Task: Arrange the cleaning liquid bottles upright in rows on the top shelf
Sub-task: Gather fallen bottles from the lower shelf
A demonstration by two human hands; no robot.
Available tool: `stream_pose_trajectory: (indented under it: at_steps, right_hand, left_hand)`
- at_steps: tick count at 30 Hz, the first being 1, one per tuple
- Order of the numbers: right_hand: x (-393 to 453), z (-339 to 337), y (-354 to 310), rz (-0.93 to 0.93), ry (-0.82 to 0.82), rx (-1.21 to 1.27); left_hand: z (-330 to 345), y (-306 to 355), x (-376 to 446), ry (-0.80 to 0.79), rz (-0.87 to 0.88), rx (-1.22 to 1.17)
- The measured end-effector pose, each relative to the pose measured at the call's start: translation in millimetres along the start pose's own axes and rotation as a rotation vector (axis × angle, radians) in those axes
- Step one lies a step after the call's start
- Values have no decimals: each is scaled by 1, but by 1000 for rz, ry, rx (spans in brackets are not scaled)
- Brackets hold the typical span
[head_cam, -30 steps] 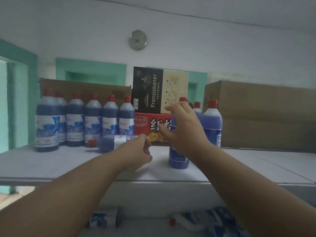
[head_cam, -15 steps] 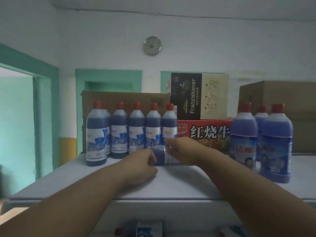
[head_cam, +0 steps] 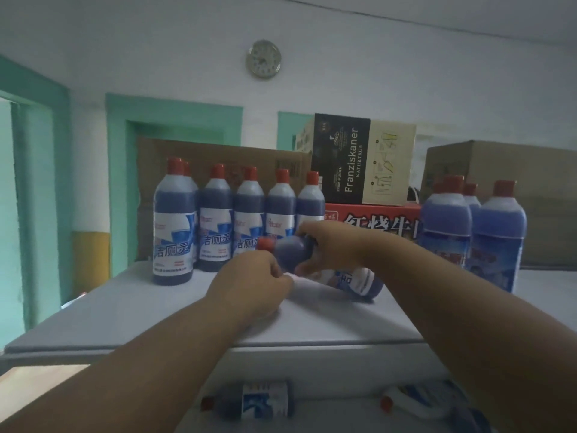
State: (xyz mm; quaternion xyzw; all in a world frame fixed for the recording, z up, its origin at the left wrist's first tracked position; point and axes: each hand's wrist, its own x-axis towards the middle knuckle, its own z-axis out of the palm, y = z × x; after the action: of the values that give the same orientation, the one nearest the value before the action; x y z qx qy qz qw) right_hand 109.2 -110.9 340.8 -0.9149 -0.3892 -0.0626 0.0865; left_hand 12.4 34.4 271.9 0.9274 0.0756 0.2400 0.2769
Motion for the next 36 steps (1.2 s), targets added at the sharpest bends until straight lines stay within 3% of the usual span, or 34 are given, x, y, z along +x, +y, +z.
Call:
stream_pose_trajectory:
  at_steps: [5,9,12,17,24,36]
  right_hand:
    - [2,-18,-4,89,326,823]
    - [13,-4,-26,64,414,1043]
    - [20,10,-43,26,366,1055]
    - [36,19,-76,-69,277,860]
    - [70,31,-92,-81,345,796]
    - [86,47,-98,-3,489,702]
  left_hand:
    - [-4,0,3,-64,-58,-281]
    - [-16,-5,6,-80,-40,-254]
    - [-30,-23,4,-60,-10,-97]
    - [-52,-55,0,-1,-23,23]
    - [-54,-79,-8,45,-55,314]
    - [-46,-88,-6,-6,-42,354]
